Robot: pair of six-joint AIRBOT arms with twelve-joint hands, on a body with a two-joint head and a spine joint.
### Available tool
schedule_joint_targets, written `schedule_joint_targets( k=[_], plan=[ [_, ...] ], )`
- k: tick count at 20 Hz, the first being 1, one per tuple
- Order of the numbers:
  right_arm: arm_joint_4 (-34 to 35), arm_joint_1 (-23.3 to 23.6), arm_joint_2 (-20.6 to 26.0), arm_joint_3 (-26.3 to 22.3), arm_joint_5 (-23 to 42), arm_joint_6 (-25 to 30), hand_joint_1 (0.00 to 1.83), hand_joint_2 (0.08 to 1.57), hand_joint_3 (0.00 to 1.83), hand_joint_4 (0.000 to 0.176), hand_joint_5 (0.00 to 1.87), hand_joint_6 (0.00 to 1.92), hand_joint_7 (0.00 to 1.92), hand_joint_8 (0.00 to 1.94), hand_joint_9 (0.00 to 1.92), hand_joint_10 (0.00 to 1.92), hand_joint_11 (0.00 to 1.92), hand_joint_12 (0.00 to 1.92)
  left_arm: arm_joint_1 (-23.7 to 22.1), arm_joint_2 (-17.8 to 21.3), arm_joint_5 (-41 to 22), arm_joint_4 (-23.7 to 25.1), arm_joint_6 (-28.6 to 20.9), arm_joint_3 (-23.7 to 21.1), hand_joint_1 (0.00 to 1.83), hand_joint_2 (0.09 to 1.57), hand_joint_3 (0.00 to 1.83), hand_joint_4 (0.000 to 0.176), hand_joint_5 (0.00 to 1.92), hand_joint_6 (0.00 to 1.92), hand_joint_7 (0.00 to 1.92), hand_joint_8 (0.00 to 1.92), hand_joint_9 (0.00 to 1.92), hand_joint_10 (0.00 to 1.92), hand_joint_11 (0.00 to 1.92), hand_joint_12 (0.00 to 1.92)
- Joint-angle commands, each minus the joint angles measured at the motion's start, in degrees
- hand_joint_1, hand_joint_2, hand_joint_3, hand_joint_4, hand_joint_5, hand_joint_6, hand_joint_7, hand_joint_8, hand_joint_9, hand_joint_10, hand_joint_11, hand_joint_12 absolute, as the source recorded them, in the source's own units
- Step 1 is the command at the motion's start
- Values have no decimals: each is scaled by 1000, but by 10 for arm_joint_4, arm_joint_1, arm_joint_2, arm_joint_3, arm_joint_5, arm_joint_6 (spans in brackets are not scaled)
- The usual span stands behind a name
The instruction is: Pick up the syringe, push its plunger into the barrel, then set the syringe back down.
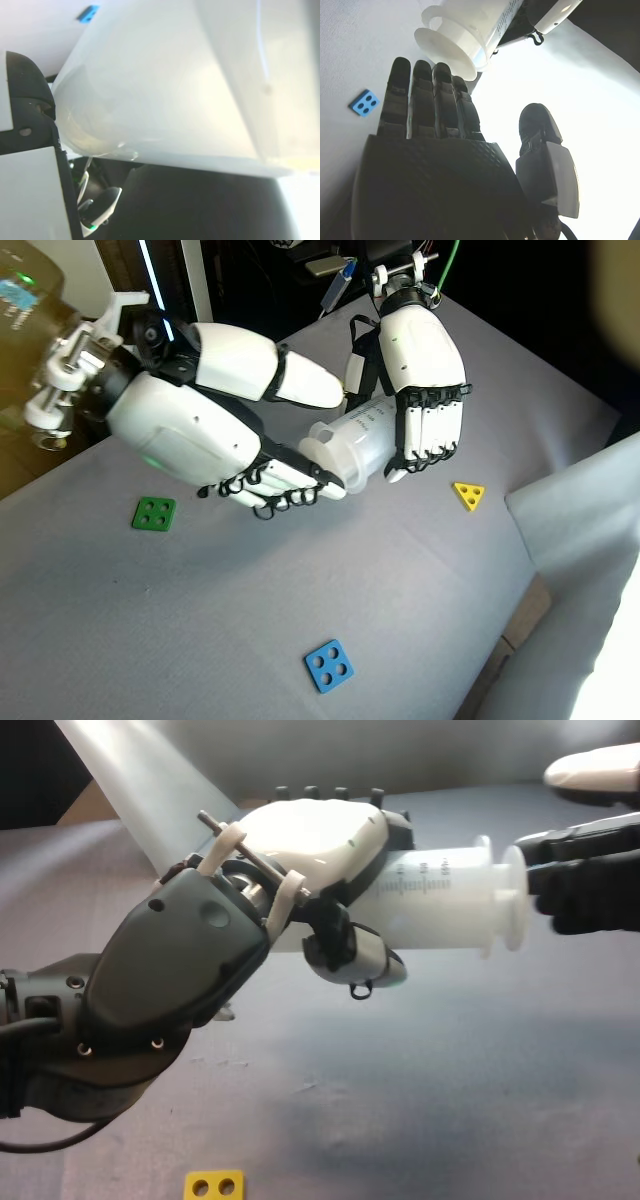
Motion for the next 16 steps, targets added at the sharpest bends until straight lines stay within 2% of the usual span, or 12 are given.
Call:
schedule_joint_targets(
  k=[1, 5, 8, 9, 11, 12, 16],
  plan=[
    [-10, 8, 6, -1, 56, 0, 0, 1224, 0, 0, 294, 4, 269, 2, 208, 4, 0, 492, -13, -2, -29, 45, -3, -2, 1337, 1243, 1, 0, 763, 1101, 708, 1548, 646, 1607, 522, 1454],
    [-12, 33, 52, -11, 56, -125, 0, 1226, 1, 0, 289, 0, 267, 0, 204, 1, 0, 473, -14, -2, -29, 45, -3, -1, 1337, 1242, 0, 0, 765, 1109, 706, 1540, 652, 1605, 519, 1457],
    [-12, 41, 77, -11, 76, -238, 0, 1225, 0, 0, 310, 6, 290, 6, 227, 7, 0, 519, -12, -2, -29, 49, -3, -1, 1326, 1272, 2, 0, 722, 1126, 653, 1625, 599, 1699, 499, 1517],
    [-12, 41, 80, -11, 93, -288, 0, 1225, 0, 0, 311, 6, 290, 5, 225, 6, 0, 520, -10, -2, -29, 51, -3, -1, 1329, 1264, 0, 0, 746, 1097, 665, 1598, 609, 1688, 505, 1523],
    [-12, 49, 86, -12, 137, -458, 0, 1226, 0, 0, 308, 2, 288, 2, 221, 3, 0, 505, -5, -2, -29, 56, -3, -1, 1330, 1262, 0, 0, 758, 1073, 666, 1599, 604, 1694, 513, 1529],
    [-12, 57, 87, -12, 148, -510, 0, 1227, 0, 0, 294, 1, 270, 1, 205, 1, 0, 470, -1, -2, -29, 61, -5, -1, 1331, 1258, 0, 0, 765, 1063, 674, 1591, 608, 1684, 511, 1532],
    [-12, 55, 89, -13, 166, -548, 0, 1226, 0, 0, 300, 1, 280, 1, 215, 2, 0, 501, 23, -7, -29, 88, -23, 1, 1334, 1251, 0, 0, 768, 1069, 695, 1565, 623, 1659, 511, 1531]
  ],
)
